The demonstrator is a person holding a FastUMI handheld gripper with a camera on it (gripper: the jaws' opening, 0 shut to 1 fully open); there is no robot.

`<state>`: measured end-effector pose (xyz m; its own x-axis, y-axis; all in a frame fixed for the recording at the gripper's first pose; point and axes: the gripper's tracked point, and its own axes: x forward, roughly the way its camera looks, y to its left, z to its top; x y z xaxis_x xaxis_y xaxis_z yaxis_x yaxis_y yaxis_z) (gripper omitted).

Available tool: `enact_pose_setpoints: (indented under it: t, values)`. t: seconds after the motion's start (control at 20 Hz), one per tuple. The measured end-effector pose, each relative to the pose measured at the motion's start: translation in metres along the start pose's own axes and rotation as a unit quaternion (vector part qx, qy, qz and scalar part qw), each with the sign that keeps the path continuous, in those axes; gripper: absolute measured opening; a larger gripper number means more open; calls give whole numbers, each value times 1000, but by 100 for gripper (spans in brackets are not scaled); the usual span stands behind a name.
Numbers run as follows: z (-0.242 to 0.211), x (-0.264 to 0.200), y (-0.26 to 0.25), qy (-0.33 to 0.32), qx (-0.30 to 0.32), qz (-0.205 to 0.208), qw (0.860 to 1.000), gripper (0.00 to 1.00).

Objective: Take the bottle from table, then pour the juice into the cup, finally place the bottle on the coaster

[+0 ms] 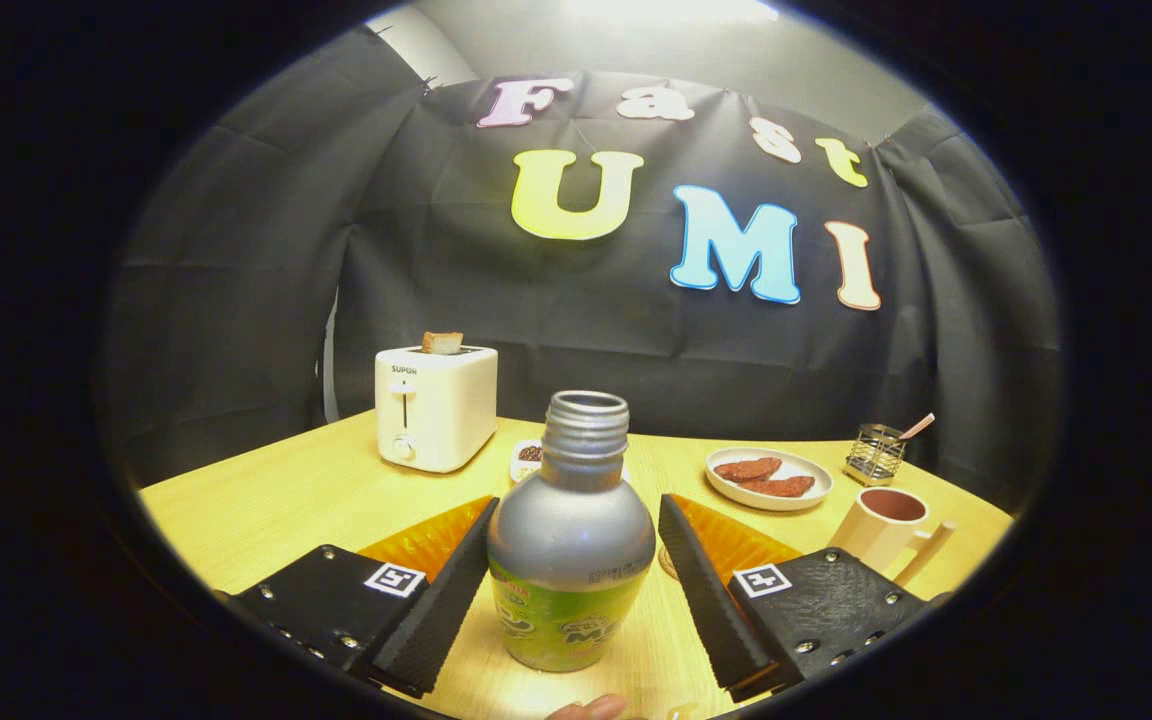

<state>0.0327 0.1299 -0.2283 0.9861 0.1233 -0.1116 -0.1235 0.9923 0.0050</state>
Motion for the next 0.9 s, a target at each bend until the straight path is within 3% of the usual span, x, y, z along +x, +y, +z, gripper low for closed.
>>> enact_pose_setpoints:
  t: [0.35, 0.5, 0.6, 0.9]
  values:
    - [-8, 3, 5, 0, 24, 14, 1000, 97]
    - [-8, 2, 1, 2, 21, 8, 1000, 81]
    - [-3, -2, -10, 2, 26, -7, 1000, 79]
    - [28, -18, -63, -37, 120, -42, 991, 77]
